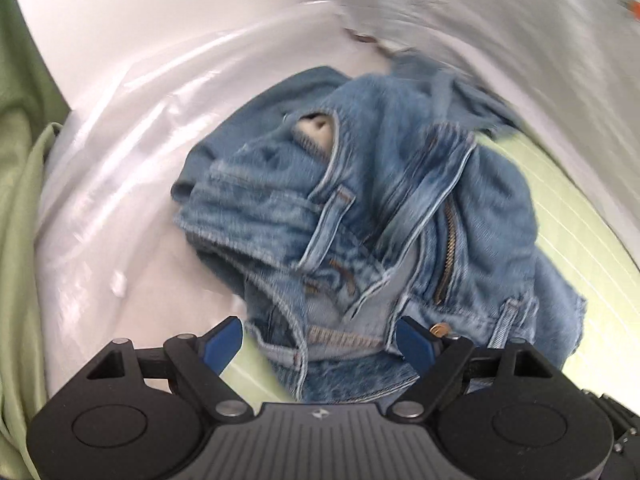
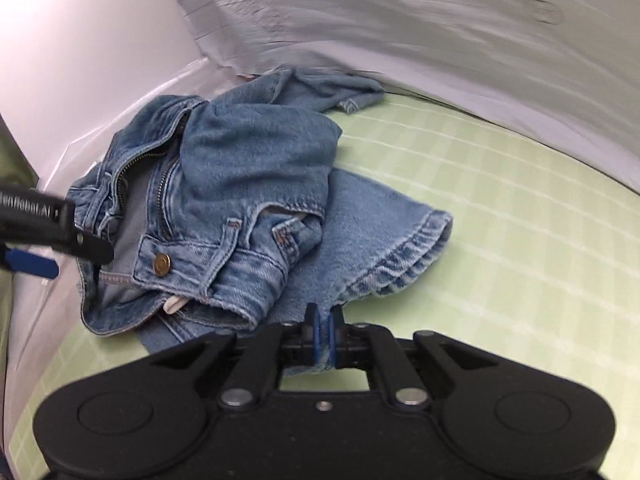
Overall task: Fold clothes
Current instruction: 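Grasp the jeans waistband with the left tool while the right tool grasps a leg hem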
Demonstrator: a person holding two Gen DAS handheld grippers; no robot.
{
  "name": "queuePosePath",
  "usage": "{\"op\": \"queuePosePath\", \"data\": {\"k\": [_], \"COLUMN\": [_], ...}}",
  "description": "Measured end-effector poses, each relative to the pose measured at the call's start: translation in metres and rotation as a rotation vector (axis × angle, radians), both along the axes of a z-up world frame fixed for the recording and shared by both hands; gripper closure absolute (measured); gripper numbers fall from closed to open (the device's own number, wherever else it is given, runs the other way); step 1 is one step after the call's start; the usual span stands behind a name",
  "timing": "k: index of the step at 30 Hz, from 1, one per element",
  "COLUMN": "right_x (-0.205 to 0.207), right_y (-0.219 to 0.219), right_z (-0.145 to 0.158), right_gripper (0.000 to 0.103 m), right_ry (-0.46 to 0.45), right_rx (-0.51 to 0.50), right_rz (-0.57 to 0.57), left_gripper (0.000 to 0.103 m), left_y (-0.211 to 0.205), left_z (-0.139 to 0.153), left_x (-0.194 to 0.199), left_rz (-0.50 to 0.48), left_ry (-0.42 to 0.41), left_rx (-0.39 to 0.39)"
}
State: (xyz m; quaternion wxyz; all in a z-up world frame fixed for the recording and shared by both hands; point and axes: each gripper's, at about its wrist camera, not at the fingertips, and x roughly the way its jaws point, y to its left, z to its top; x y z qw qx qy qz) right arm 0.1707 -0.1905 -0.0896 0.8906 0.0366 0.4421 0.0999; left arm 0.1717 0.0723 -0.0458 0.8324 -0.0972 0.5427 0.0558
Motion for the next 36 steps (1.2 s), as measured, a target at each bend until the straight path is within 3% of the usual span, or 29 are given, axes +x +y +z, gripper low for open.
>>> {"op": "queuePosePath", "data": {"k": [11, 14, 18, 20, 26, 28, 34, 36], "right_x": [-0.122, -0.143, -0.16, -0.168, -0.186, -0.195, -0.2, -0.206], "right_y": [-0.106, -0.125, -0.152, -0.165, -0.209, -0.23, -0.282, -0.301], "right_z": [0.018, 0.02, 0.019, 0.018, 0.015, 0.015, 0.02, 0.025], "right_gripper": [0.098, 0.098, 0.099, 0.099, 0.099, 0.1, 0.103, 0.103], "right_ry": [0.038, 0.041, 0.053, 0.057, 0.053, 0.047, 0.007, -0.052], "right_rx": [0.034, 0.021, 0.024, 0.022, 0.01, 0.005, -0.031, -0.223], "right_rz": [-0.137, -0.119, -0.101, -0.09, -0.065, -0.062, -0.106, -0.201], "left_gripper": [0.019, 0.021, 0.024, 0.029, 0.064, 0.087, 0.09, 0.091], "left_y": [-0.128, -0.156, -0.175, -0.184, -0.2, -0.2, -0.183, -0.176], "left_z": [0.003, -0.002, -0.015, -0.023, -0.03, -0.027, 0.001, 0.01], "left_x": [-0.1, -0.125, -0.147, -0.165, -0.192, -0.199, -0.213, -0.217], "left_rz": [-0.196, -0.191, -0.111, -0.056, 0.103, 0.14, 0.186, 0.199], "left_ry": [0.043, 0.072, 0.118, 0.139, 0.161, 0.142, 0.06, 0.032], "left_rx": [-0.156, -0.191, -0.269, -0.301, -0.35, -0.355, -0.275, -0.246]}}
